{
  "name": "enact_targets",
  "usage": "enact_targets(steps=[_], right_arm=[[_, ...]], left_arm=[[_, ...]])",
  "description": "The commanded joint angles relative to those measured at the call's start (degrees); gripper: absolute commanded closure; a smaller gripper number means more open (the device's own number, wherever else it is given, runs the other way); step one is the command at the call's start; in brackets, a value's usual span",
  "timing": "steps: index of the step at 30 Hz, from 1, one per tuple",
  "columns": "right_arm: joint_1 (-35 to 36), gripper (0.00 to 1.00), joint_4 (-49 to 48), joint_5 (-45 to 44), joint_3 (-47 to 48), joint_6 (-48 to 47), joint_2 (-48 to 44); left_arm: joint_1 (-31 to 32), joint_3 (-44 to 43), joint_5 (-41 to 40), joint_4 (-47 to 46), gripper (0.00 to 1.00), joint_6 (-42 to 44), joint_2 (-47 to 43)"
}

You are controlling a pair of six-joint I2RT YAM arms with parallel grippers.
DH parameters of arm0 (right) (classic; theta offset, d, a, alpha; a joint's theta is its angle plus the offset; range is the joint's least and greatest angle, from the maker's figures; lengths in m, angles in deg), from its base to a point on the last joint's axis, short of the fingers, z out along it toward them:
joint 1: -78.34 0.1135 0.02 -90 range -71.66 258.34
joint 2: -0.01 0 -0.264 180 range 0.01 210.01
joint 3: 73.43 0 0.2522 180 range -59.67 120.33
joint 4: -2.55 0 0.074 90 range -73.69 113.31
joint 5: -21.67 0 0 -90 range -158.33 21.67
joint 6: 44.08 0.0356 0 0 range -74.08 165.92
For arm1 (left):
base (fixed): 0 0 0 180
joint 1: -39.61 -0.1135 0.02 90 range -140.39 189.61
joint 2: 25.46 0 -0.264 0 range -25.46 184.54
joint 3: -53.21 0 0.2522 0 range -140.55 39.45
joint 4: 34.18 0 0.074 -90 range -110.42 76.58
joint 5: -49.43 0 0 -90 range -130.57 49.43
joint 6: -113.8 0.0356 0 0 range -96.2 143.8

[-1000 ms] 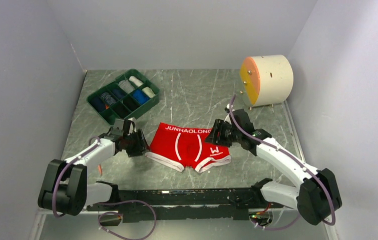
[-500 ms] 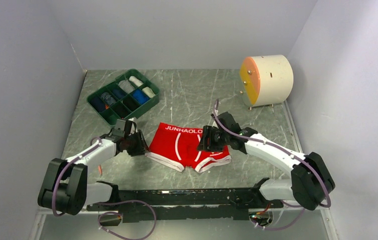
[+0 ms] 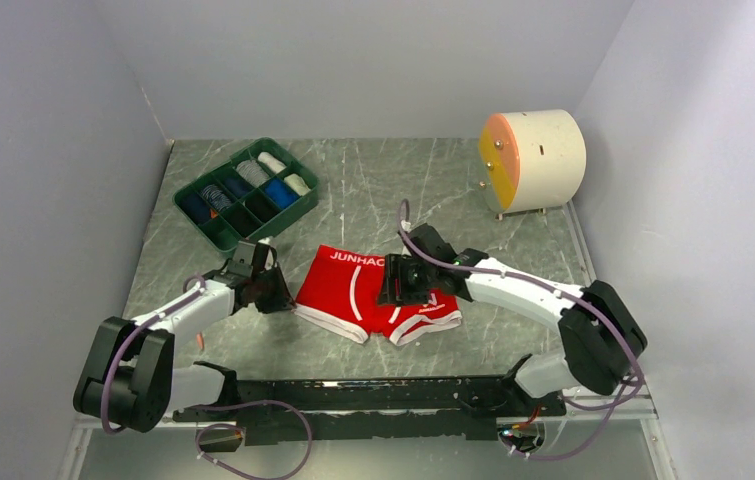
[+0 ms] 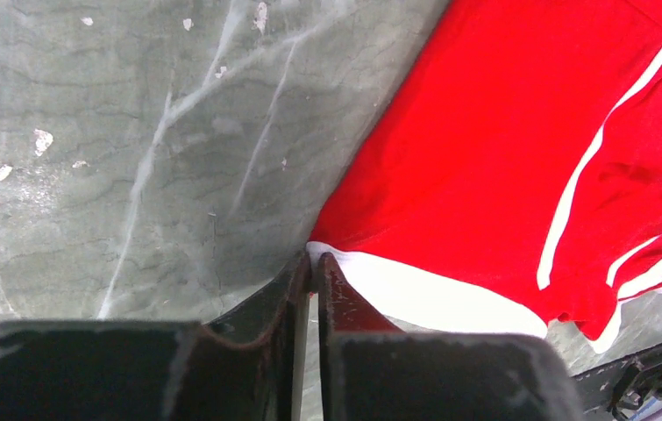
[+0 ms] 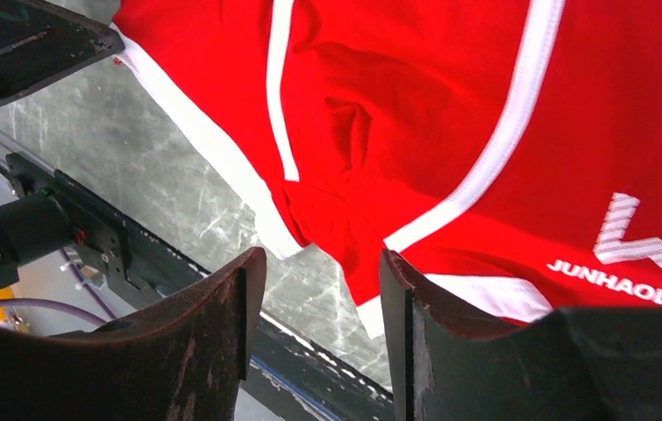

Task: Roll the underwear
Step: Fold the underwear at the center of the board.

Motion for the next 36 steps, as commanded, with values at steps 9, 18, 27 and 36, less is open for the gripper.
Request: enact_targets(steps=[9, 18, 27, 36], right_arm=[[4.9, 0.46, -2.7, -3.7, 10.8, 3.7, 11.0], [7.0, 0.46, -2.0, -3.8, 13.3, 3.5, 14.1], [7.3, 0.46, -2.2, -3.9, 12.9, 3.5, 14.5], [7.5, 0.46, -2.1, -3.9, 14.5, 3.1, 15.4]], left_arm=[[0.4, -1.9, 0.1, 3.7, 0.8, 2.2, -1.9], [3.4, -2.9, -6.6, 7.1, 0.68, 0.9, 0.0], [5.5, -3.5, -8.5, 7.0, 0.59, 1.9, 1.6], [7.4, -3.7, -10.2, 7.0, 0.77, 1.9, 4.6]])
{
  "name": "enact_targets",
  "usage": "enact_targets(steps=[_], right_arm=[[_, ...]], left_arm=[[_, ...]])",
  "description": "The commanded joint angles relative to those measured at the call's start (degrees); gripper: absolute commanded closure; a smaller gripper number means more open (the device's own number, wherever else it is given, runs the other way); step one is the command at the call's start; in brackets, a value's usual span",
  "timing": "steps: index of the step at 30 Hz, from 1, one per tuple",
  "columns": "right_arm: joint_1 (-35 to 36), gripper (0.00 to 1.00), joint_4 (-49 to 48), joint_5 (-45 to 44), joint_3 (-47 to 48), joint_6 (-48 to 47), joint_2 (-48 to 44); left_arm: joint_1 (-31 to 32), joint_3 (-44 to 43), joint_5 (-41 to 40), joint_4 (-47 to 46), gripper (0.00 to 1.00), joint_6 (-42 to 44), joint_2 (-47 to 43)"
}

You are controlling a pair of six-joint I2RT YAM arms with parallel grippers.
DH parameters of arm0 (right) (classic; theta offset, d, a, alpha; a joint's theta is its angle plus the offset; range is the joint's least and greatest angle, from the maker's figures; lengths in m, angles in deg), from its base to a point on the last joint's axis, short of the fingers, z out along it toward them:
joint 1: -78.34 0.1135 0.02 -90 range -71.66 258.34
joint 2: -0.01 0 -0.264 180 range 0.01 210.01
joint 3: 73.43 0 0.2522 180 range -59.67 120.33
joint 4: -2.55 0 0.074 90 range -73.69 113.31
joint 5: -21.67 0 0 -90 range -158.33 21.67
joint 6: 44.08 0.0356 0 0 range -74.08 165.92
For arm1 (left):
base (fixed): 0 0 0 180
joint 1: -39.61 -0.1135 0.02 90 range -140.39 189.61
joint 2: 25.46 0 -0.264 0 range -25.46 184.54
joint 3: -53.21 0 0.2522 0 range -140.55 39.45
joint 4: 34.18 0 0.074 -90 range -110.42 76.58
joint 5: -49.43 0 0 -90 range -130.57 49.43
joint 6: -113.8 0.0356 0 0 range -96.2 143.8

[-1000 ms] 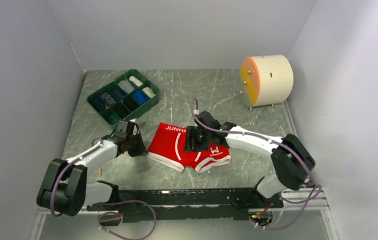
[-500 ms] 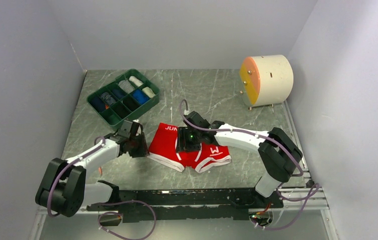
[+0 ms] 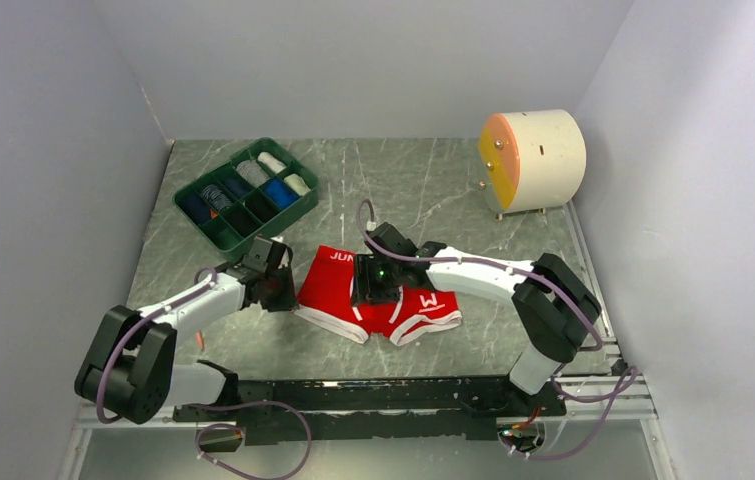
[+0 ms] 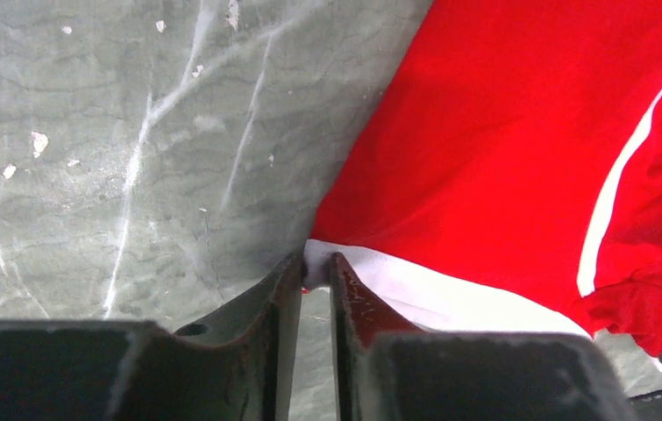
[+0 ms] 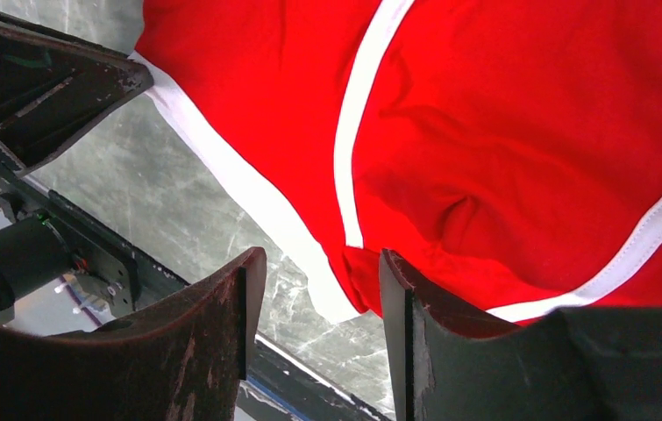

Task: Roll the underwear
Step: Fold the underwear at the center of the board.

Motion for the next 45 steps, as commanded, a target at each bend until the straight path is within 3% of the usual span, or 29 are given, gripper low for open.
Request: enact_targets(steps=[1, 6, 17, 30, 45], right_arm=[[0.3, 0.46, -1.0, -1.2, 3.6, 0.1, 0.7], [0.4, 0.44, -0.3, -3.4, 8.7, 1.1, 3.9], [1.6, 0.48, 6.6, -19.9, 28.7, 4.9, 18.3], [3.0, 0.52, 16.0, -26.9, 53.3, 1.2, 35.8], [4.6, 0.58, 24.0, -32.1, 64.4, 1.7, 46.8]], left_arm=[[1.1, 0.4, -2.1, 1.8, 0.81, 0.8, 2.0], [1.2, 0.4, 0.7, 0.3, 0.95, 0.8, 0.5], [1.2, -1.0, 1.3, 1.0, 0.95, 1.2, -3.7], [1.2, -0.4, 2.6, -0.1, 0.95, 1.9, -3.2], [1.2, -0.8, 2.8, 0.2, 0.95, 3.1, -3.8]])
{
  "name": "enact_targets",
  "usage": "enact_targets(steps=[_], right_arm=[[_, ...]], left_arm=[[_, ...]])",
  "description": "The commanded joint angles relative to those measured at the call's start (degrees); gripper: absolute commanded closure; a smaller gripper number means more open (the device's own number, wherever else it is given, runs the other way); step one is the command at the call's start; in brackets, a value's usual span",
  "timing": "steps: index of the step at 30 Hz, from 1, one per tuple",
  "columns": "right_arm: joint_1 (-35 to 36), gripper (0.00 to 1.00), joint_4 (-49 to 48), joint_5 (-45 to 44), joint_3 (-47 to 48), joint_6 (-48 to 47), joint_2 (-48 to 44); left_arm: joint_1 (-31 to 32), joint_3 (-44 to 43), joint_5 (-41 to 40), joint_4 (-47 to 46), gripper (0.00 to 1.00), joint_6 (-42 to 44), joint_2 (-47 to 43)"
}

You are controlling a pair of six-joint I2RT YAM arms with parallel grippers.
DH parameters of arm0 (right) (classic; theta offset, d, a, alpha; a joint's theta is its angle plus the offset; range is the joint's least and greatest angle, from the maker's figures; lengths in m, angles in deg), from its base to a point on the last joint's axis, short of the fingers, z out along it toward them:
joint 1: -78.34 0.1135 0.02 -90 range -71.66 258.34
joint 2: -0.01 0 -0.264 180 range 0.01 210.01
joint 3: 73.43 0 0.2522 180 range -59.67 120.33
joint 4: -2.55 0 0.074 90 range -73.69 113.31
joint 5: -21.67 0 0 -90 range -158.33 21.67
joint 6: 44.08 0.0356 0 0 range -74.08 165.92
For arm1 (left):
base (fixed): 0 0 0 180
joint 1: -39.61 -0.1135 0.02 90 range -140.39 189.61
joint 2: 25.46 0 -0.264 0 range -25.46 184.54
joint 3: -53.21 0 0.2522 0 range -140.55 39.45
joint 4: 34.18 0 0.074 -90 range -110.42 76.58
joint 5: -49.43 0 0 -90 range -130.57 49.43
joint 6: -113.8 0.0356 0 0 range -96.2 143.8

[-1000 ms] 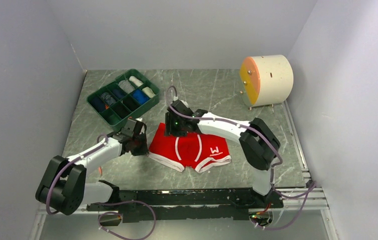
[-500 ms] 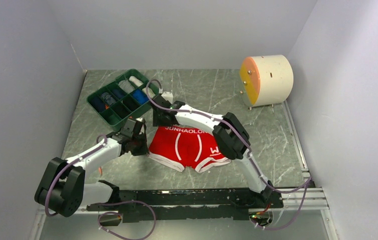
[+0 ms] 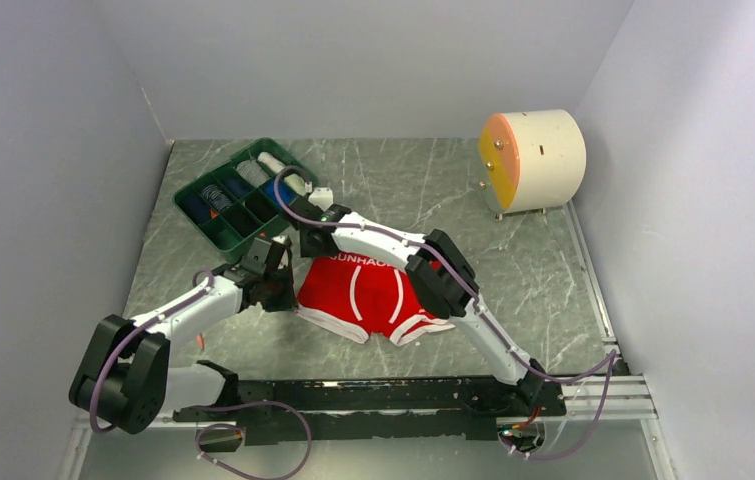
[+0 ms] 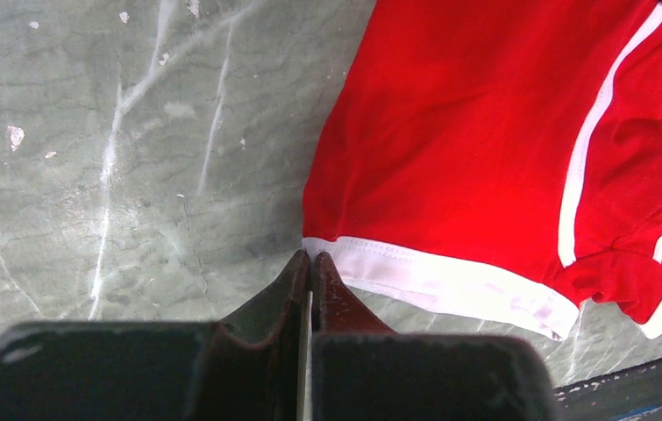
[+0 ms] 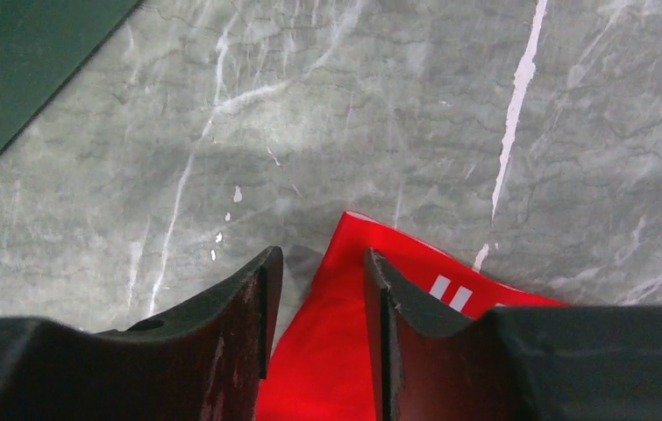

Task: Roll the underwear
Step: Fold the underwear at the center of the board.

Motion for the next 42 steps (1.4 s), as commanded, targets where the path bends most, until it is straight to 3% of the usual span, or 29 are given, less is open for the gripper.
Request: enact_targets(steps=[1, 5, 13, 23, 27, 32, 42], right_arm=[[0.5, 0.58, 5.5, -3.9, 6.5, -0.2, 4.4], [2.3, 0.6, 11.7, -10.0, 11.0, 0.2, 8.2], [3.4, 0.73, 12.0, -12.9, 9.0, 1.8, 9.3], [3.2, 0.99, 11.2, -9.8, 13.5, -0.3, 9.5], [2.6, 1.0, 9.6, -6.7, 14.0, -1.1, 7.0], [0.5, 1.0, 1.3, 0.8, 6.2, -2.5, -0.9], [-5.6, 1.0, -10.1, 14.2, -9.6, -3.9, -13.7]], left_arm=[[0.3, -0.6, 1.4, -0.9, 0.95, 1.7, -1.1], [0.3, -0.9, 1.0, -0.3, 0.95, 2.3, -0.8], [0.3, -0.5, 1.7, -0.9, 0.95, 1.3, -1.5], [0.3, -0.5, 2.7, -1.5, 0.95, 1.2, -1.6], [0.3, -1.6, 1.9, -0.4, 0.95, 1.6, -2.6], [0.3, -4.4, 0.2, 2.8, 0.95, 2.4, -6.3], [1.4, -8.6, 10.2, 0.8, 0.95, 3.3, -10.3]])
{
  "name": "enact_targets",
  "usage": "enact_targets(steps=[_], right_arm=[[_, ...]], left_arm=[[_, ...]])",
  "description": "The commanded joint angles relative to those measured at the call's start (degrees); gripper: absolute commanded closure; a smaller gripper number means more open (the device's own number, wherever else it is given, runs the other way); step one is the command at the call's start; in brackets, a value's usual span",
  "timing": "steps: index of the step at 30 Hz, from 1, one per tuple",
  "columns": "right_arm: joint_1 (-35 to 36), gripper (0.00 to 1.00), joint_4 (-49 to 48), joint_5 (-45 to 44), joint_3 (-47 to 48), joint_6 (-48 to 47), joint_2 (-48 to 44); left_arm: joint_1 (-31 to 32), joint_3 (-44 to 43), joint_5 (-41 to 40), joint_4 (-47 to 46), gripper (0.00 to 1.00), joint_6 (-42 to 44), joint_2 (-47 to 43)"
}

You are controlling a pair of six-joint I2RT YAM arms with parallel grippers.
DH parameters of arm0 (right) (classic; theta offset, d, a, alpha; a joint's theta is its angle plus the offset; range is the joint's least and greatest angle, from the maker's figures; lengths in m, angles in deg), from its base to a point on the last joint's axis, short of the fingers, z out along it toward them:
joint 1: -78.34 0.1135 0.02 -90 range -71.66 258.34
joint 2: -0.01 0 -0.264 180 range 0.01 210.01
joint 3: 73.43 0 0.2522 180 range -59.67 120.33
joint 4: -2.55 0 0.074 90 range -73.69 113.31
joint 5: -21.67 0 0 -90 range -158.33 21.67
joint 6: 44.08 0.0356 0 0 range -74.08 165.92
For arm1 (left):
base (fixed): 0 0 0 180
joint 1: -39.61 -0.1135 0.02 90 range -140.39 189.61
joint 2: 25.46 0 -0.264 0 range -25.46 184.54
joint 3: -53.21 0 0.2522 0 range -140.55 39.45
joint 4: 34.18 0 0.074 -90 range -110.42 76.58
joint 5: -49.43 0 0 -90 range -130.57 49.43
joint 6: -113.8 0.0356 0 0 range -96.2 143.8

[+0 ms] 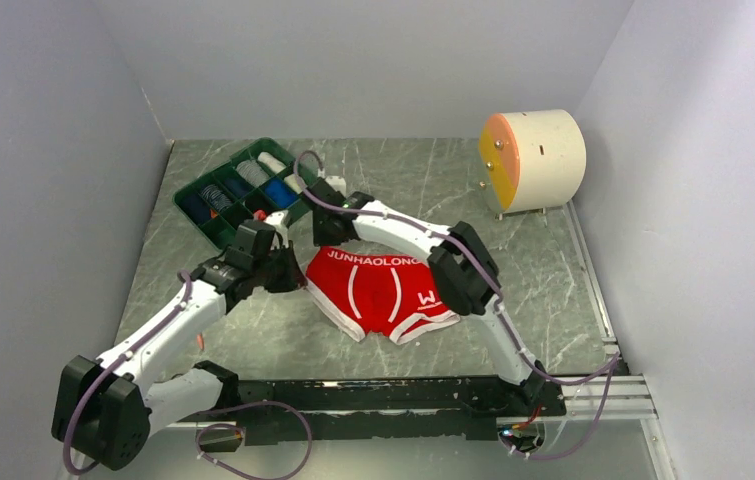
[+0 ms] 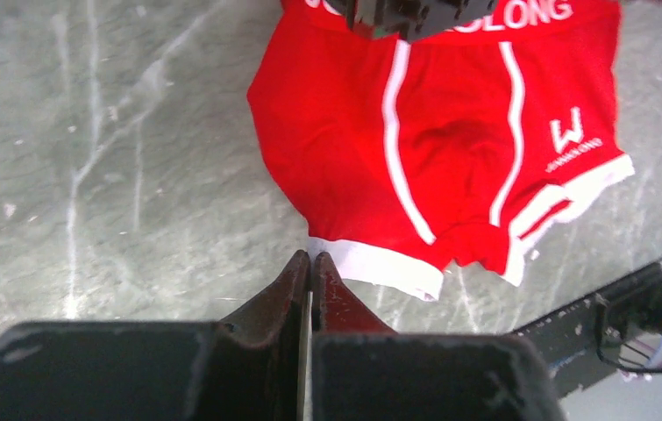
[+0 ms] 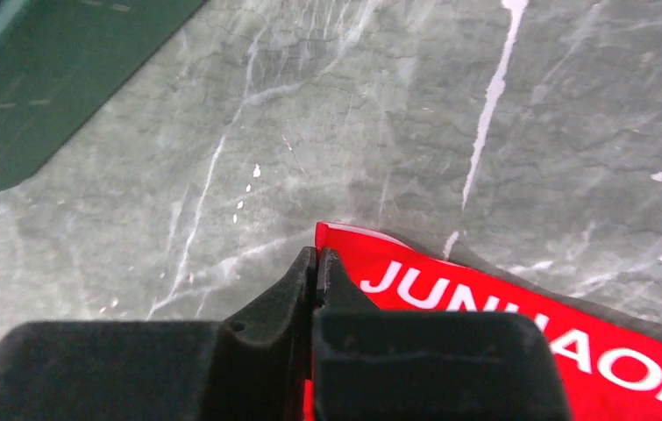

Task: Roll the underwear
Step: Fold the underwear at the center of the board.

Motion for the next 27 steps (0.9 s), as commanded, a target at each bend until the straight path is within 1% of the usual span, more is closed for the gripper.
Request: enact_targets(steps=[1, 5, 9, 12, 15, 20, 24, 27], right_arm=[[-3.3, 1.0, -9.2, 7.3, -7.2, -0.6, -9.5], [-6.9, 1.0, -14.0, 10.7, -16.6, -0.6, -15.4], [-11.1, 1.0, -20.3, 17.2, -26.6, -0.7, -21.5], [-14.1, 1.0, -23.0, 20.2, -33.0, -1.7, -25.6], [-16.9, 1.0, -24.5, 23.1, -37.6, -3.7, -28.9], [-21.8, 1.0, -25.8, 26.5, -44.2, -7.9, -33.3], [-25.0, 1.0, -25.6, 27.4, -47.6, -10.1, -35.3], [-27.7, 1.0, -24.8, 27.3, -49.6, -11.4, -36.4]], left_arm=[[2.0, -2.4, 7.2, -2.8, 0.95, 0.6, -0.4], [6.7, -3.4, 9.1, -4.9, 0.95, -2.4, 0.7], [11.0, -4.3, 12.6, -9.1, 0.95, -6.7, 3.0], [15.9, -6.6, 12.3, -10.9, 0.95, -9.5, 5.5], [20.7, -10.3, 12.2, -12.2, 0.95, -13.0, 9.8], [29.3, -17.5, 7.9, -11.2, 0.95, -16.3, 18.5], [33.3, -22.0, 6.8, -13.0, 0.95, -17.3, 24.1], [35.8, -26.5, 6.0, -12.3, 0.95, -16.7, 28.7]])
